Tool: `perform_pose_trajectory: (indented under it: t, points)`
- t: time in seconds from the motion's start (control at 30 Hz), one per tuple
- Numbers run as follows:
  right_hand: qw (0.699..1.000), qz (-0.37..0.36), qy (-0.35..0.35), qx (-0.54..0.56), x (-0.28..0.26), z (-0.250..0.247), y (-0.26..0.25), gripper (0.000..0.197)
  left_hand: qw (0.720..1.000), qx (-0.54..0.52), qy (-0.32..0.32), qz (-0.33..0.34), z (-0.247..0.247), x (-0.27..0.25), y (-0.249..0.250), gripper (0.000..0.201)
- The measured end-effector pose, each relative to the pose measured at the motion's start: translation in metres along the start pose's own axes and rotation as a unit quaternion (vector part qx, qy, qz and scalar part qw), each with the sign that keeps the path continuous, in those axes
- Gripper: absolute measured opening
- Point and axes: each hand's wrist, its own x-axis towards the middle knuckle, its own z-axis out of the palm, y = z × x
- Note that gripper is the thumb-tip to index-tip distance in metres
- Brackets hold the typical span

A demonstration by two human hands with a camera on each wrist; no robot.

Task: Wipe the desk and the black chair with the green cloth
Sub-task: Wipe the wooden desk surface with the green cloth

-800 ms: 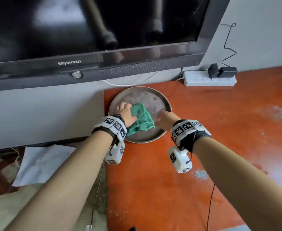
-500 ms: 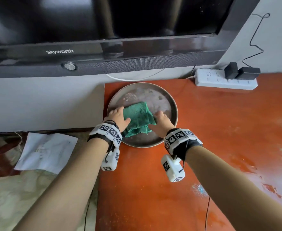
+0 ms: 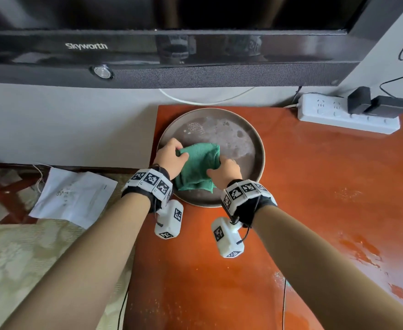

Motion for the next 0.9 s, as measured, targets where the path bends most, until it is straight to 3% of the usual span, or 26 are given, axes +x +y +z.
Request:
perform_pose_trajectory:
  t: [0.1,0.27,0.4,0.5,0.7,0.8,0.9]
  points:
    - [0.999,-0.007,0.035,0.012,-0.011,-0.003,0.002,0.035,0.998,-0.039,0.022,0.032,-0.005,-0.016,0.004,0.014]
    - [0.981,-0.038,0.081,0.17,-0.044,-0.015,0.002,0.029,0.983,-0.143,0.08,0.086,-0.013,-0.043,0.007,0.018]
    - [0.962,-0.064,0.095,0.247,-0.081,-0.019,0.006,0.023,0.973,-0.196,0.082,0.093,-0.02,-0.069,0.008,0.017]
    - [0.968,-0.059,0.074,0.232,-0.114,-0.011,0.018,0.016,0.975,-0.192,0.058,0.098,-0.019,-0.095,-0.002,0.017]
    - [0.986,-0.02,0.036,0.164,-0.163,0.023,0.057,0.022,0.985,-0.12,0.009,0.121,-0.002,-0.146,-0.034,0.013]
    - [0.992,0.005,0.023,0.126,-0.176,0.036,0.072,0.026,0.991,-0.088,-0.004,0.103,0.008,-0.162,-0.045,0.016]
    - [0.993,0.024,-0.01,0.113,-0.186,0.041,0.084,0.018,0.995,-0.055,-0.011,0.081,0.015,-0.171,-0.053,0.017]
